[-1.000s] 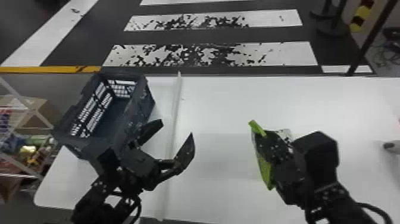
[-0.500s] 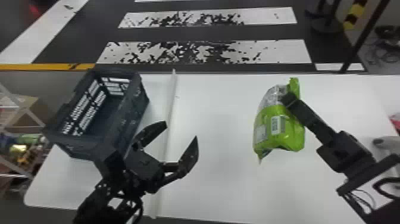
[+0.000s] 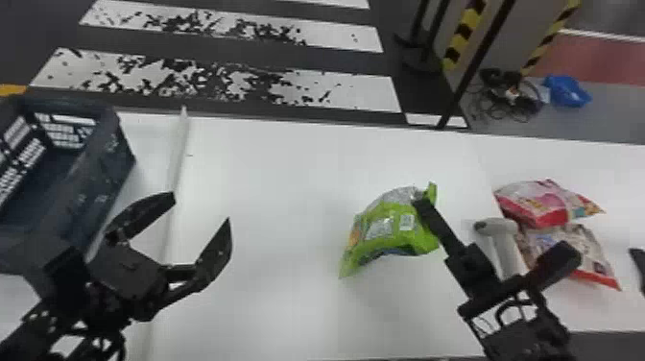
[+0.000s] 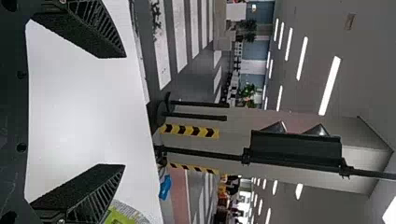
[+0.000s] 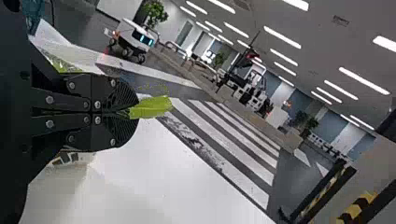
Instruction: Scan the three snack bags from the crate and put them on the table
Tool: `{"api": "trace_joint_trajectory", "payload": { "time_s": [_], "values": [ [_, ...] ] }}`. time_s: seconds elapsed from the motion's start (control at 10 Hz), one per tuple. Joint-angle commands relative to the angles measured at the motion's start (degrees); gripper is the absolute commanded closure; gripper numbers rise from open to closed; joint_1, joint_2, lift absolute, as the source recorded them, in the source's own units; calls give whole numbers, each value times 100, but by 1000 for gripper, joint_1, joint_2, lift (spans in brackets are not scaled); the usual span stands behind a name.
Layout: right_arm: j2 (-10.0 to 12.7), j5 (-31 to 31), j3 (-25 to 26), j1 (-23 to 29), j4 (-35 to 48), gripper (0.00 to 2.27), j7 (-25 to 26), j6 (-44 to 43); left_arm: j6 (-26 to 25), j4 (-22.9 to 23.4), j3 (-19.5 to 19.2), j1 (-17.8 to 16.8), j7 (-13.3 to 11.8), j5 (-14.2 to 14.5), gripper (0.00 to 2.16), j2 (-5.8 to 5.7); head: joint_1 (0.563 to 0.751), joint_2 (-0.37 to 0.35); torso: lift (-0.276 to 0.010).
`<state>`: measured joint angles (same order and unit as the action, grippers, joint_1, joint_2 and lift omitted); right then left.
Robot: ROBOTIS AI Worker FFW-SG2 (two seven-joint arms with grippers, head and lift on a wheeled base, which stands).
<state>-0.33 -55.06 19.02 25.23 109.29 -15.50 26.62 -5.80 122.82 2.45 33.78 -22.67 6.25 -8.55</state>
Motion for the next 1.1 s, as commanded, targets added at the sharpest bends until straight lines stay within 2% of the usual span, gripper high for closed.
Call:
{"api": "trace_joint_trajectory", "payload": {
  "time_s": [0.0, 0.1, 0.2, 0.4, 0.7, 0.9, 1.0],
  "values": [
    [-11, 444, 190, -9, -48, 1814, -32, 112, 3, -13, 19, -38, 8, 7, 26, 11, 695, -196, -94],
    [-38, 620, 234, 88, -13, 734, -103, 182, 3, -30, 19, -55, 8, 16, 26, 2, 695, -207, -94],
    [-38, 787, 278, 176, 40, -1, -156, 200, 3, -48, 10, -82, 8, 34, 26, 2, 695, -221, -94],
    [-73, 1244, 427, 193, 190, 22, -156, 499, -14, -48, 10, -126, -1, 60, 26, 2, 695, -240, -94],
    [-205, 1903, 550, 237, 524, 33, -182, 481, -14, -21, -8, -108, -1, 69, 26, -24, 695, -268, -94],
    [-257, 2149, 559, 483, 1121, 60, -173, 499, 3, -4, -25, -91, -1, 78, 26, -7, 695, -282, -94],
    [-293, 2149, 559, 685, 1596, 76, -226, 868, 3, -4, -34, -82, -1, 86, 26, 2, 695, -285, -94]
  ]
}}
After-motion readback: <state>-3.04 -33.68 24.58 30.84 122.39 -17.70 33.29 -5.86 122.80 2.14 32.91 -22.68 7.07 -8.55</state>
